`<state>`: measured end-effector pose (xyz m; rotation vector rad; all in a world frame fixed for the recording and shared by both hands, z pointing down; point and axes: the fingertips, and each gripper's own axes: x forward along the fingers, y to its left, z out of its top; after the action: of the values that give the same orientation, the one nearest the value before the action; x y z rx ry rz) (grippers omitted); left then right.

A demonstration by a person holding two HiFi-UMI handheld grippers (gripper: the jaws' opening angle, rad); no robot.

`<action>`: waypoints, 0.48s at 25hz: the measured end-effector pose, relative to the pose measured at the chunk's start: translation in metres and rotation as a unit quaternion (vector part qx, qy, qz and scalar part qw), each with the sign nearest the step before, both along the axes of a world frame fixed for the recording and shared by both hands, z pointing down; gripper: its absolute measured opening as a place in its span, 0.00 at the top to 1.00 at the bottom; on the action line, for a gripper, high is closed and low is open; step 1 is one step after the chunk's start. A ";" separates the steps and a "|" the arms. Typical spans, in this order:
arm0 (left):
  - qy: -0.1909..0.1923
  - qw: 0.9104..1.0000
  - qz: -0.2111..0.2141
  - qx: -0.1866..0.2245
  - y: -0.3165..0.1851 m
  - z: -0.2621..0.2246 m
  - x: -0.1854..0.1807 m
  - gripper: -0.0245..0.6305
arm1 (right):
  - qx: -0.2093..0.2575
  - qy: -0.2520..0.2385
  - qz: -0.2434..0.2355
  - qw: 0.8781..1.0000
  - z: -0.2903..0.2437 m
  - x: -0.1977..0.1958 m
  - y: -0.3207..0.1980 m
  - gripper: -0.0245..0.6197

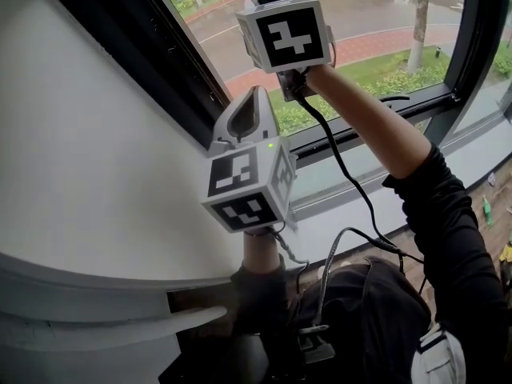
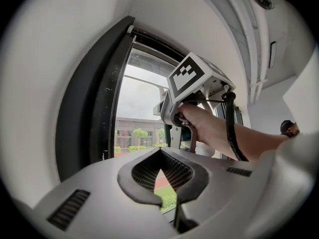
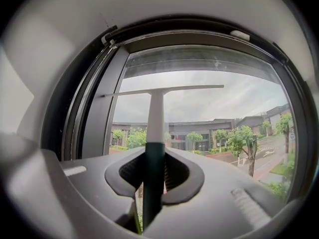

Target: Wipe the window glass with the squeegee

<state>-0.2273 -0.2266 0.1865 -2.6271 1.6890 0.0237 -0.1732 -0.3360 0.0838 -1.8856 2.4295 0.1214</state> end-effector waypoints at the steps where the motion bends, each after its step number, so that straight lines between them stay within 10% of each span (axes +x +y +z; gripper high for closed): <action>1: 0.001 1.000 -0.001 0.000 0.000 0.001 -0.001 0.96 | -0.002 0.000 0.000 1.000 0.002 0.000 0.000 0.87; 12: -0.001 1.000 0.008 -0.027 0.002 0.021 0.004 0.96 | -0.027 0.003 0.004 1.000 0.031 0.001 -0.001 0.87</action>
<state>-0.2232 -0.2246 0.2071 -2.6785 1.6920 -0.0241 -0.1725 -0.3370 0.1143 -1.9184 2.4540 0.0627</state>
